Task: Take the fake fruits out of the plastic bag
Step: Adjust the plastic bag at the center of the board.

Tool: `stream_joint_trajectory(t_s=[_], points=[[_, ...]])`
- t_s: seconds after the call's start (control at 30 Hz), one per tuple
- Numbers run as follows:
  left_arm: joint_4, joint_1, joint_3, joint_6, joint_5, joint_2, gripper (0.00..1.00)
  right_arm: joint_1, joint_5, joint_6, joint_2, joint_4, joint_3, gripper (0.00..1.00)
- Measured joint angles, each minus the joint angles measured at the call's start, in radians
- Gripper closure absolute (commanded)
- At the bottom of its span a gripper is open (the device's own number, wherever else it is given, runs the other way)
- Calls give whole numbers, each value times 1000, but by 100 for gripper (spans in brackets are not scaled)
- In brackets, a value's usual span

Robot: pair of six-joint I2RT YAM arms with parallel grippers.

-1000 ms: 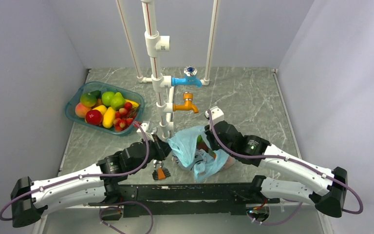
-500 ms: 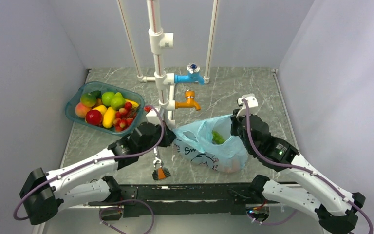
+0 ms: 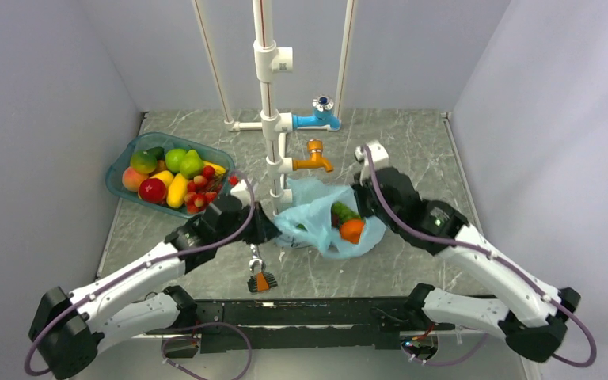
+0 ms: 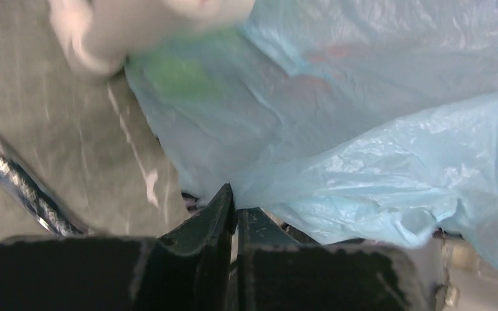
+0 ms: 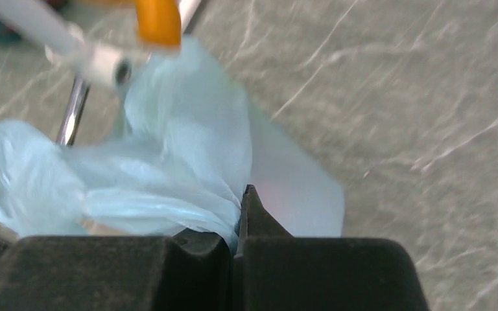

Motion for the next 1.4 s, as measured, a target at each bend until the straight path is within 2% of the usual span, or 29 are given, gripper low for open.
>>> stream_joint_trajectory(t_s=[0.1, 0.2, 0.3, 0.4, 0.5, 0.7, 0.83, 0.97, 1.13, 1.3, 1.4], points=[[6, -30, -141, -14, 2, -119, 54, 0, -104, 54, -148, 27, -205, 100], [-10, -34, -227, -13, 6, -244, 40, 1, -241, 94, -225, 93, -333, 100], [-25, -27, -226, -5, 20, -279, 20, 11, -359, 118, -222, 147, -372, 100], [-36, -27, -225, -21, 40, -299, 12, 15, -435, 131, -190, 188, -372, 100], [-62, -30, -234, -50, 40, -375, 9, 15, -505, 130, -135, 201, -361, 100], [-65, -30, -303, -145, 49, -640, 8, 19, -571, 140, 13, 220, -338, 100], [-63, -30, -294, -175, 107, -698, 10, 20, -577, 162, 17, 240, -340, 100], [-35, -46, -243, -174, 204, -657, 10, 25, -572, 197, 17, 264, -340, 98], [84, -135, -198, -155, 255, -577, 12, 45, -539, 243, 40, 301, -339, 100], [129, -395, -49, -58, 197, -310, 19, 76, -510, 282, 72, 308, -336, 100], [154, -514, 33, 16, 52, -161, 29, 91, -509, 303, 69, 312, -334, 100]])
